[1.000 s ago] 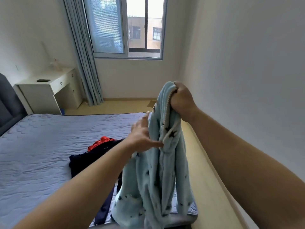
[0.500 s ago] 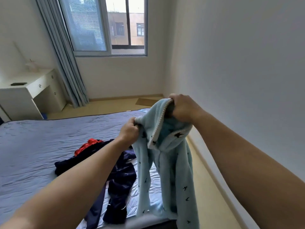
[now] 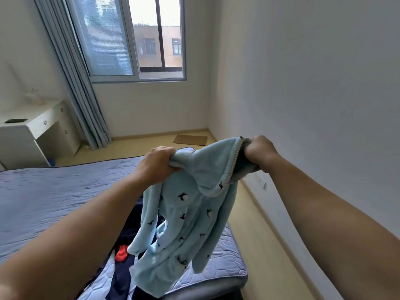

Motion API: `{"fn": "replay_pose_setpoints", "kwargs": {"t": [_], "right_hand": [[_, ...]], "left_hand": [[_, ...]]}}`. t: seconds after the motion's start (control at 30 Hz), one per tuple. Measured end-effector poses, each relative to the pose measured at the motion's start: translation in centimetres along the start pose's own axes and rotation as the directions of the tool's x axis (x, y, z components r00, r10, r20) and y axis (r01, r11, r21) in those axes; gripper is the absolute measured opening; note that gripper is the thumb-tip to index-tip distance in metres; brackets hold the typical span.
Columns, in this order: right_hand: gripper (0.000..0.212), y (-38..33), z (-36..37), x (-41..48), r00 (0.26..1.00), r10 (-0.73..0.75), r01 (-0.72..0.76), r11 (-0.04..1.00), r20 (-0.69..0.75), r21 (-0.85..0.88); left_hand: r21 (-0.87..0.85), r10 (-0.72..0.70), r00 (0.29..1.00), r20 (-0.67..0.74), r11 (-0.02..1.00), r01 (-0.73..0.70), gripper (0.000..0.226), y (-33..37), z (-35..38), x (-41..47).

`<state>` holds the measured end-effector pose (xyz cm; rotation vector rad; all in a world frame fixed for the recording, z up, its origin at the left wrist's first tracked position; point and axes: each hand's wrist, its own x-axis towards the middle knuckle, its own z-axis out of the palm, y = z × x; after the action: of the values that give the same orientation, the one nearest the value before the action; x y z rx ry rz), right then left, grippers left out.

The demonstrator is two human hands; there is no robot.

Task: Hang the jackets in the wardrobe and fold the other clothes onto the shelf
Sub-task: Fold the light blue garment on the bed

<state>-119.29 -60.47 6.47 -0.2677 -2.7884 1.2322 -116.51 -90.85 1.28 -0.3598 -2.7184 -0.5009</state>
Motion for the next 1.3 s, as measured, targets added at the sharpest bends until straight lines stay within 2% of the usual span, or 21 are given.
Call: {"fn": "replay_pose_setpoints", "kwargs": {"t": [0.1, 0.23, 0.33, 0.4, 0.47, 0.5, 0.53, 0.57, 0.6, 0.63, 0.67, 0.73, 0.8, 0.87, 0.9, 0.97, 1.0, 1.07, 1.13, 1.23, 1.3], "right_hand": [[0.015, -1.4, 0.5, -0.7, 0.981, 0.11, -0.17, 0.891, 0.162, 0.42], [0.017, -2.8, 1.3, -1.8, 0.921, 0.052, -0.317, 0.673, 0.385, 0.668], [0.029, -4.0, 1.2, -2.2, 0.828, -0.197, -0.334, 0.579, 0.525, 0.744], [0.035, -4.4, 0.4, -2.0, 0.722, -0.429, -0.343, 0.46, 0.544, 0.819], [0.046, -4.0, 0.1, -1.6, 0.592, -0.578, -0.516, 0.264, 0.562, 0.815], [0.053, -3.6, 0.5, -1.2, 0.556, -0.615, -0.562, 0.216, 0.558, 0.798], [0.057, -3.3, 1.5, -1.0, 0.596, -0.566, -0.501, 0.293, 0.57, 0.814], [0.052, -2.6, 2.8, -1.1, 0.65, -0.497, -0.336, 0.491, 0.576, 0.803], [0.044, -2.4, 4.0, -1.9, 0.732, -0.444, -0.057, 0.716, 0.517, 0.696], [0.04, -2.0, 5.3, -2.5, 0.759, -0.459, 0.148, 0.812, 0.461, 0.565], [0.038, -1.8, 6.6, -2.7, 0.758, -0.492, 0.274, 0.835, 0.427, 0.477], [0.027, -1.1, 8.2, -2.1, 0.803, -0.438, 0.301, 0.883, 0.404, 0.36], [0.016, -1.5, 8.0, -0.7, 0.892, -0.313, 0.31, 0.949, 0.327, 0.063], [0.02, -1.7, 7.3, 0.8, 0.935, -0.29, 0.312, 0.947, 0.203, -0.084], [0.021, -1.9, 6.9, 1.1, 0.945, -0.295, 0.303, 0.952, 0.14, -0.04], [0.017, -2.5, 6.5, 1.6, 0.937, -0.347, 0.344, 0.937, 0.037, 0.065], [0.012, -2.8, 6.5, 1.8, 0.922, -0.387, 0.386, 0.919, -0.004, 0.079], [0.007, -3.4, 6.4, 2.1, 0.871, -0.492, 0.492, 0.871, -0.017, 0.015], [0.013, -3.2, 5.7, 2.5, 0.793, -0.603, 0.608, 0.778, 0.087, -0.158], [0.043, -2.4, 4.1, 3.2, 0.729, -0.596, 0.683, 0.613, 0.335, -0.397], [0.042, -1.9, 3.6, 3.5, 0.739, -0.543, 0.671, 0.54, 0.398, -0.508]], "left_hand": [[-0.076, -0.151, 0.987, -0.062, 0.986, 0.146, 0.015, 0.0, -0.9, 0.0], [-0.113, -0.225, 0.969, -0.099, 0.97, 0.214, 0.006, -0.3, -2.3, -0.1], [-0.267, -0.273, 0.95, -0.15, 0.937, 0.227, 0.023, 0.0, -3.7, -0.4], [-0.453, -0.309, 0.936, -0.17, 0.868, 0.204, 0.036, 0.2, -4.7, -0.5], [-0.648, -0.335, 0.921, -0.2, 0.75, 0.132, 0.042, 0.1, -5.6, -0.5], [-0.721, -0.345, 0.914, -0.214, 0.687, 0.09, 0.044, 0.0, -6.1, -0.5], [-0.766, -0.348, 0.91, -0.227, 0.64, 0.054, 0.046, -0.1, -6.7, -0.6], [-0.784, -0.336, 0.912, -0.233, 0.62, 0.029, 0.046, -0.1, -7.1, -0.6], [-0.782, -0.314, 0.92, -0.234, 0.624, 0.014, 0.046, -0.1, -7.4, -0.6], [-0.76, -0.291, 0.928, -0.232, 0.65, 0.014, 0.044, -0.2, -7.6, -0.6], [-0.719, -0.277, 0.934, -0.227, 0.695, 0.032, 0.043, -0.4, -7.8, -0.7], [-0.6, -0.292, 0.929, -0.228, 0.793, 0.103, 0.037, -1.1, -8.1, -1.0], [-0.382, -0.281, 0.912, -0.299, 0.911, 0.156, 0.02, -2.6, -8.9, -1.7], [-0.086, -0.177, 0.953, -0.245, 0.983, 0.16, 0.021, -4.3, -9.9, -2.7], [0.057, -0.128, 0.985, -0.117, 0.989, 0.135, 0.028, -5.0, -10.1, -3.0], [0.297, -0.153, 0.979, 0.131, 0.949, 0.108, 0.034, -5.5, -9.9, -3.4], [0.369, -0.185, 0.969, 0.163, 0.923, 0.114, 0.031, -5.7, -9.7, -3.6], [0.419, -0.224, 0.971, 0.084, 0.892, 0.17, 0.022, -6.2, -9.4, -3.7], [0.432, -0.293, 0.954, -0.06, 0.854, 0.289, 0.014, -7.0, -9.5, -3.9], [0.318, -0.517, 0.833, -0.194, 0.77, 0.552, 0.017, -8.9, -9.7, -4.7], [0.219, -0.626, 0.752, -0.207, 0.72, 0.659, 0.021, -9.9, -9.4, -5.2]]}}
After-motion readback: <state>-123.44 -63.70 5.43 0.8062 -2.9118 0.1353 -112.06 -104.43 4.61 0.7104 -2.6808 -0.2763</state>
